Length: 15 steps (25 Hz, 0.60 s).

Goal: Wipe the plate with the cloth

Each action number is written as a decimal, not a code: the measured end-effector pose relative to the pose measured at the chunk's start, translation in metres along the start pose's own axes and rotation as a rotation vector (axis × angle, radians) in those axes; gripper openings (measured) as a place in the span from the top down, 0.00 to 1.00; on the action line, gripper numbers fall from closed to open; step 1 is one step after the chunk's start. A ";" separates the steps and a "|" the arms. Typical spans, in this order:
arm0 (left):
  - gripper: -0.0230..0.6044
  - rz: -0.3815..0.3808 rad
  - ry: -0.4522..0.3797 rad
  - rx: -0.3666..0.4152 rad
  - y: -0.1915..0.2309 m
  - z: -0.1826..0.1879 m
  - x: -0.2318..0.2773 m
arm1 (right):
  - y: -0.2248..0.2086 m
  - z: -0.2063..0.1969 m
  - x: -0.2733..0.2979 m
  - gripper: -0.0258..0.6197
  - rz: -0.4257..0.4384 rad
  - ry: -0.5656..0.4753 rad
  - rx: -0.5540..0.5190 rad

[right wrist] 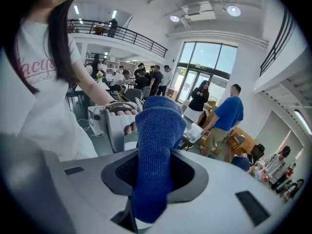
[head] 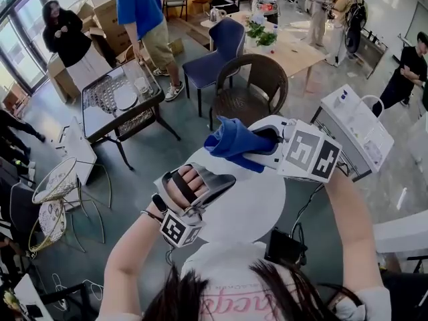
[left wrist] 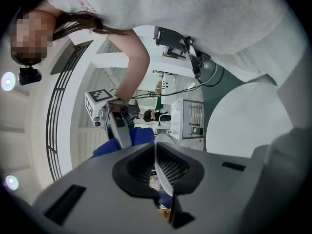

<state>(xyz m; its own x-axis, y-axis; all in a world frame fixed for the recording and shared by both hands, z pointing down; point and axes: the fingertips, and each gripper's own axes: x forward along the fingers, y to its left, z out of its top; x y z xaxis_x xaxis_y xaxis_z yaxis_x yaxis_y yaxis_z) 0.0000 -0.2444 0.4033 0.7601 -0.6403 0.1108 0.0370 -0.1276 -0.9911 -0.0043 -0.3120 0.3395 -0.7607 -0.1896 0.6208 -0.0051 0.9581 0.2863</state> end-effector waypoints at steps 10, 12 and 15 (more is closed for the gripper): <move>0.93 -0.019 -0.010 0.051 0.004 0.003 0.004 | 0.028 -0.006 0.034 0.76 0.136 0.104 -0.039; 0.93 -0.027 -0.006 0.062 0.004 0.003 0.005 | 0.026 -0.009 0.040 0.76 0.148 0.110 -0.030; 0.93 -0.063 0.004 0.064 -0.008 0.000 0.004 | 0.021 -0.009 0.049 0.76 0.163 0.104 -0.009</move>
<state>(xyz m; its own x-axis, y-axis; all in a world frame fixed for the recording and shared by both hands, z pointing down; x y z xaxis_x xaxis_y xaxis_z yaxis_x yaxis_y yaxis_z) 0.0029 -0.2456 0.4115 0.7526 -0.6353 0.1735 0.1262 -0.1193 -0.9848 -0.0364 -0.3035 0.3824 -0.6799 -0.0537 0.7313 0.1187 0.9761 0.1821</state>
